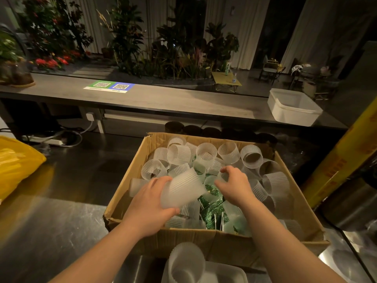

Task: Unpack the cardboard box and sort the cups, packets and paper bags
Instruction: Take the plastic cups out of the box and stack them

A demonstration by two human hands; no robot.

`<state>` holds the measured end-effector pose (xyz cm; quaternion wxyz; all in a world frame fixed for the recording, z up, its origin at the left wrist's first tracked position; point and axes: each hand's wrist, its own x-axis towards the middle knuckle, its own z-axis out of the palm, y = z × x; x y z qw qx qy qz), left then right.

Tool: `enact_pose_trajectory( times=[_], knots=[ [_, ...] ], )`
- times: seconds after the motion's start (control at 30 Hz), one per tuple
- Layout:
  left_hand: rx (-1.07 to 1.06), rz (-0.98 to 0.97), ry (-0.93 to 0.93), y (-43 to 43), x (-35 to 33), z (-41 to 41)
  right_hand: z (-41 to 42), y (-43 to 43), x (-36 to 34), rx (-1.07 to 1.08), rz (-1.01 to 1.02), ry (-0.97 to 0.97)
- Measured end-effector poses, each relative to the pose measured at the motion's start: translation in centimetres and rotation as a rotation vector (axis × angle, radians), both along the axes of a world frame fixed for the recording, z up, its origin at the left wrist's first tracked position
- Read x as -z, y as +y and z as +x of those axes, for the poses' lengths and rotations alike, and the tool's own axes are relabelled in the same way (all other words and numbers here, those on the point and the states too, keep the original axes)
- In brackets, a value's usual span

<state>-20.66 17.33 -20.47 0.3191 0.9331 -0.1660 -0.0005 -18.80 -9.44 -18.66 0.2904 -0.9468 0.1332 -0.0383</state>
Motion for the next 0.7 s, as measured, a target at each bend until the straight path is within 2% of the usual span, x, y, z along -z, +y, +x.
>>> enact_pose_trajectory(
  times=[0.07,0.13,0.27,0.33,0.37,0.4,0.5,0.53,0.7],
  knots=[
    [-0.005,-0.002,0.002,-0.1,0.0,0.1,0.9,-0.5,1.0,-0.104,-0.222,0.183],
    [-0.012,0.000,0.005,-0.1,0.0,0.2,1.4,-0.2,1.6,-0.227,-0.323,0.271],
    [-0.022,0.001,0.001,-0.1,0.1,0.2,1.8,0.5,2.5,-0.269,-0.397,0.166],
    [-0.016,-0.003,-0.006,-0.1,0.1,0.2,1.8,0.3,2.4,-0.267,-0.369,0.088],
    [-0.013,-0.004,-0.007,-0.1,0.1,0.2,1.7,0.1,2.1,-0.232,-0.281,0.056],
    [-0.010,-0.003,-0.007,0.0,0.1,0.3,1.5,-0.3,1.7,-0.177,-0.108,0.022],
    [-0.007,-0.002,-0.008,0.0,0.1,0.3,0.4,-0.9,0.0,-0.063,0.631,-0.119],
    [-0.005,0.001,-0.012,-0.1,0.1,0.3,0.1,-0.9,-0.5,-0.083,0.761,-0.133],
    [0.012,-0.007,-0.014,-0.2,0.0,0.2,-1.3,1.1,-2.0,-0.329,0.851,-0.068]
  ],
)
